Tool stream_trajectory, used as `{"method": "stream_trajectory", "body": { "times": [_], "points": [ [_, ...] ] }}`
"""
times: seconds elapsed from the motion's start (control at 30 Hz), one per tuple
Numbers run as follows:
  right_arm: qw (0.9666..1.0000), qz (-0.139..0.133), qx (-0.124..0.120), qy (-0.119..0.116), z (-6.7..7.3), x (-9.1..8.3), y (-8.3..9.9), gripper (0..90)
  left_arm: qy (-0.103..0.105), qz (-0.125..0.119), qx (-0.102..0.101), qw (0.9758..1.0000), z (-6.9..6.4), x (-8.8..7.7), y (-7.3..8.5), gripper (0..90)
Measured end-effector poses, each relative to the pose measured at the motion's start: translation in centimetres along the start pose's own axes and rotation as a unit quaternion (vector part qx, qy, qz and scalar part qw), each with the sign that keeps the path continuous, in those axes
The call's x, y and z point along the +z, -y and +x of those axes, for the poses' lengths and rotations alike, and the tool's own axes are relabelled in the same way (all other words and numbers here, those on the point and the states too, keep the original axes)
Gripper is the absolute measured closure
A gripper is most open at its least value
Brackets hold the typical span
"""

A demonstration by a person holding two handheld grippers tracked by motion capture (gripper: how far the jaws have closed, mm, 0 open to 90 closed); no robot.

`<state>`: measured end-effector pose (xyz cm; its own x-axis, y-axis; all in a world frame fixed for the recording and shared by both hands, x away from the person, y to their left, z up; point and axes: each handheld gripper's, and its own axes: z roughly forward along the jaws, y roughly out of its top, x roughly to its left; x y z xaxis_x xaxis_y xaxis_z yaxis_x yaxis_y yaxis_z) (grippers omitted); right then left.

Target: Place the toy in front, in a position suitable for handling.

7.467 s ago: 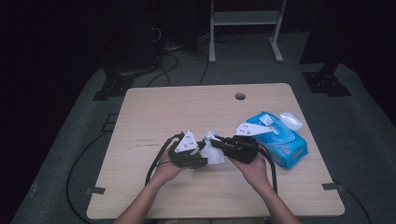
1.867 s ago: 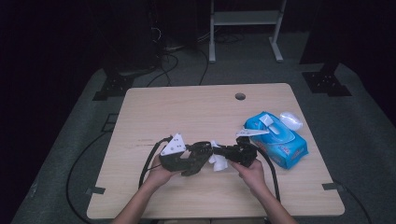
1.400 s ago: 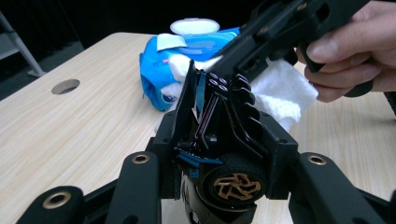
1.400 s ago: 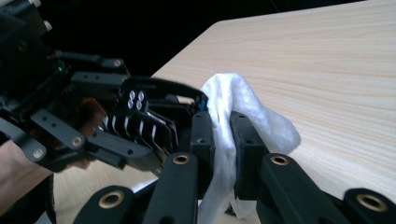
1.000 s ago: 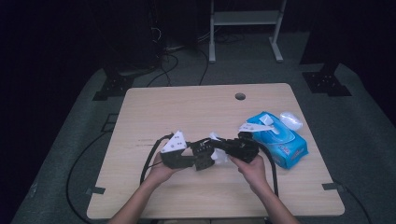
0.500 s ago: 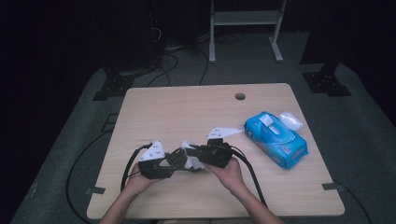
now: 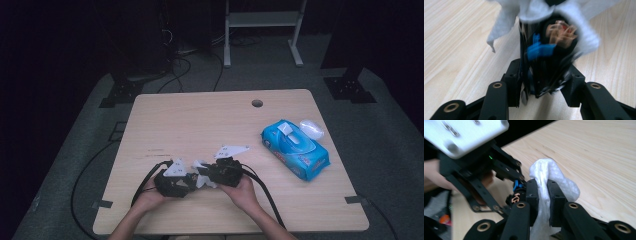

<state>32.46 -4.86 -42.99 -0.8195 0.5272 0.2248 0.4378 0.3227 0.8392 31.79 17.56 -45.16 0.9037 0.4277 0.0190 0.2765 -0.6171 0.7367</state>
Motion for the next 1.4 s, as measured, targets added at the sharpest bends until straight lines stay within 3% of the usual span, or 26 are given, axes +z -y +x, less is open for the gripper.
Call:
{"method": "stream_trajectory", "body": {
  "times": [0.27,0.47,0.6,0.73,0.83,0.97,1.13,1.23,1.33,1.4],
  "points": [
    [0.9999,-0.008,0.010,0.003,-0.2,0.2,0.4,80.5,-0.008,-0.009,0.010,0.9999,0.0,-0.1,0.1,55.6],
    [0.9995,-0.012,0.007,-0.028,0.9,0.8,-0.2,80.4,-0.012,-0.016,0.016,0.9997,-0.1,0.4,-1.1,50.8],
    [0.9995,-0.007,0.017,-0.024,0.3,0.8,0.0,80.3,-0.012,-0.020,0.034,0.9992,-0.4,0.9,-1.5,57.0],
    [0.9995,-0.008,0.028,-0.009,-0.6,-0.1,0.3,80.2,-0.008,-0.020,0.035,0.9992,-0.3,1.0,-1.6,57.9],
    [0.9997,0.001,0.017,0.016,-1.4,-0.8,0.5,80.2,-0.010,-0.018,0.038,0.9991,-0.4,1.0,-1.7,58.4],
    [0.9993,-0.003,0.020,0.030,-3.0,-2.2,1.0,80.2,-0.009,-0.017,0.041,0.9990,-0.5,1.1,-1.8,58.5],
    [0.9966,0.001,0.005,0.082,-4.0,-3.9,1.3,80.1,-0.006,-0.013,0.041,0.9990,-0.4,1.2,-2.0,58.7],
    [0.9964,-0.002,0.016,0.084,-4.9,-4.7,1.6,80.0,-0.005,-0.013,0.042,0.9990,-0.4,1.4,-2.2,58.7],
    [0.9947,0.001,0.003,0.103,-4.6,-4.9,1.6,80.1,-0.004,-0.010,0.042,0.9991,-0.5,1.7,-2.6,58.7],
    [0.9950,0.000,0.005,0.100,-4.5,-4.7,1.6,80.2,0.001,-0.005,0.035,0.9994,-0.3,1.9,-2.9,58.1]
  ]
}}
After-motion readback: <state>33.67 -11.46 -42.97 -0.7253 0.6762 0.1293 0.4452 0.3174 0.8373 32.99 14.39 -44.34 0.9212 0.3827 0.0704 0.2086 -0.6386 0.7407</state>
